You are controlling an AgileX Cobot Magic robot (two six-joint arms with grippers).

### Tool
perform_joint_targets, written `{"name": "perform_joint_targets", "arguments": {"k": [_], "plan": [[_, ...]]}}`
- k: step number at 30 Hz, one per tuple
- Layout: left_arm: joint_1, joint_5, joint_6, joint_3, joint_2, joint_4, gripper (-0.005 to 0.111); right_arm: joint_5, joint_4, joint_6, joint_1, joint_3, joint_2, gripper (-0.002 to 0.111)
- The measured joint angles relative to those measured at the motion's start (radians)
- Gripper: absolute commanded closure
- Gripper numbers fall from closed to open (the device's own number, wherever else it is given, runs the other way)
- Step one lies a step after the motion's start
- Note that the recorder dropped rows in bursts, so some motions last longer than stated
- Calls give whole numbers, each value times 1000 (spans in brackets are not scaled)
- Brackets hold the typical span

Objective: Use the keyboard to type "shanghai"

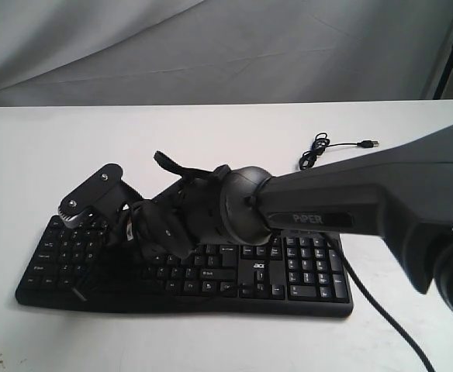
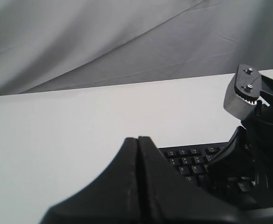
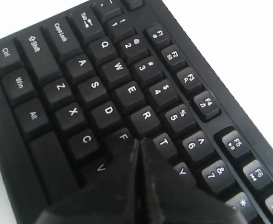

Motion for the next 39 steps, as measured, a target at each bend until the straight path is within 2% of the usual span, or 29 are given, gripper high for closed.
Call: {"name": "perform_joint_targets", "arguments": {"k": [30,39], "plan": [[0,0,0,0,0,0,107,-24,-2,0,2,-8,21,108],[0,0,0,0,0,0,107,51,-27,-2,-8,24,-58,108]]}}
